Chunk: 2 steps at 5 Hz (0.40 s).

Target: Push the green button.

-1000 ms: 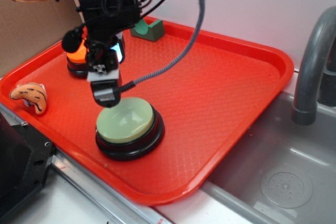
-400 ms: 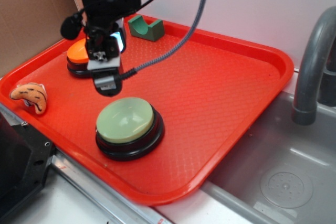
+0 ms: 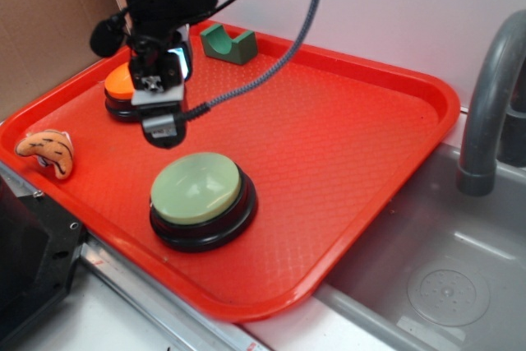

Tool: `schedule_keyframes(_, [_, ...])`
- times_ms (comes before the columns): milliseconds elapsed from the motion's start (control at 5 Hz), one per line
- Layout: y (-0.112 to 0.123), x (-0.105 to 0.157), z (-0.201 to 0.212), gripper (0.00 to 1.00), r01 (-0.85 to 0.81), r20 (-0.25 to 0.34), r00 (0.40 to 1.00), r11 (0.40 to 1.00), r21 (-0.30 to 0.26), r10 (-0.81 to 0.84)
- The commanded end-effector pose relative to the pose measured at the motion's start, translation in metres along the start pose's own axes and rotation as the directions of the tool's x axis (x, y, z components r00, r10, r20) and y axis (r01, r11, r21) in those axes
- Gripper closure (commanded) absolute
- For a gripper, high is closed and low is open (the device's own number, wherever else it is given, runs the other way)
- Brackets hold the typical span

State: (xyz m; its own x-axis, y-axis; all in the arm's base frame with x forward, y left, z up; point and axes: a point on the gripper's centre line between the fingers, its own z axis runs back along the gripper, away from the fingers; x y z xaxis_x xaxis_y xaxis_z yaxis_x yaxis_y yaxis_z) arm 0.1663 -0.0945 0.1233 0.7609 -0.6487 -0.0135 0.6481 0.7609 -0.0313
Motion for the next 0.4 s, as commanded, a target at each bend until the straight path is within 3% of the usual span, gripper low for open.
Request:
schedule_keyframes(0, [-0.0026,0.0107,0.0288,0.0,-0.01,0.085,0.996,1.0,0.015,0.009])
schedule_keyframes(200, [-0.0027,0.013,0.0373,0.0,-0.008,0.094,0.996,1.0,0.01,0.007])
